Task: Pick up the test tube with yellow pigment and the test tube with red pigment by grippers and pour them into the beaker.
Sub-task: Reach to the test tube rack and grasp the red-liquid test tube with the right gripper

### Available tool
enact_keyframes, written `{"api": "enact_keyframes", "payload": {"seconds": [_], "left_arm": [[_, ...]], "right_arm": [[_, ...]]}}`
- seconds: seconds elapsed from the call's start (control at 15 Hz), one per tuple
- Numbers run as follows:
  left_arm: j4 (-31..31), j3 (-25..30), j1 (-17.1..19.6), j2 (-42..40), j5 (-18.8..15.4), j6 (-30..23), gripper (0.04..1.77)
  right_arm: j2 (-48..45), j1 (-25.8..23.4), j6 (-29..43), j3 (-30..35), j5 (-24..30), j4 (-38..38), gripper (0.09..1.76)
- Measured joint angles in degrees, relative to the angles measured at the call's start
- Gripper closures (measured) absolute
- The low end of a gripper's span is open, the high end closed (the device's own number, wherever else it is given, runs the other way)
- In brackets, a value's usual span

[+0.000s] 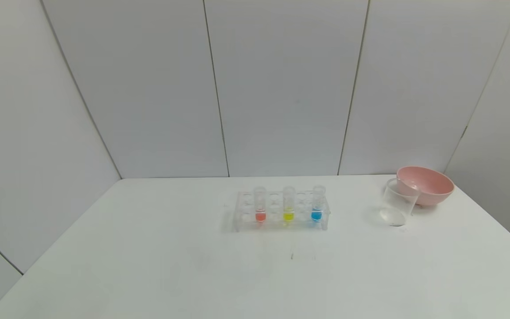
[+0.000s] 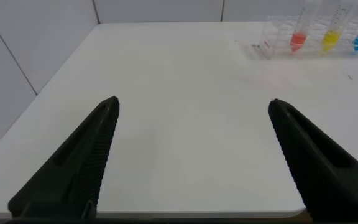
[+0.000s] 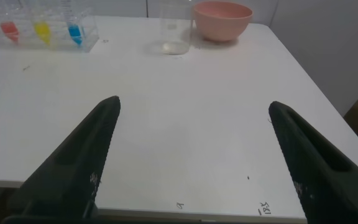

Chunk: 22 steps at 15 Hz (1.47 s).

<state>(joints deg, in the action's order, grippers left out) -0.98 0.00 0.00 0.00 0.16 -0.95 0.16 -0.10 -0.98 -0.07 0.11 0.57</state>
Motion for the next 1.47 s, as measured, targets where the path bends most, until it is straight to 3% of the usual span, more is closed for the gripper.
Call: {"api": "enact_keyframes", "payload": {"seconds": [1.07,1.47], "left_arm": [[0.0,0.0,0.0,0.0,0.0,0.0,0.09],[0.0,0.0,0.0,0.0,0.0,0.0,0.09]], "right_arm": [[0.0,0.0,0.9,0.0,-0.6,-0.3,0.14],[6.3,0.0,2.2,-8.3,0.3,-0.3,0.14]]}}
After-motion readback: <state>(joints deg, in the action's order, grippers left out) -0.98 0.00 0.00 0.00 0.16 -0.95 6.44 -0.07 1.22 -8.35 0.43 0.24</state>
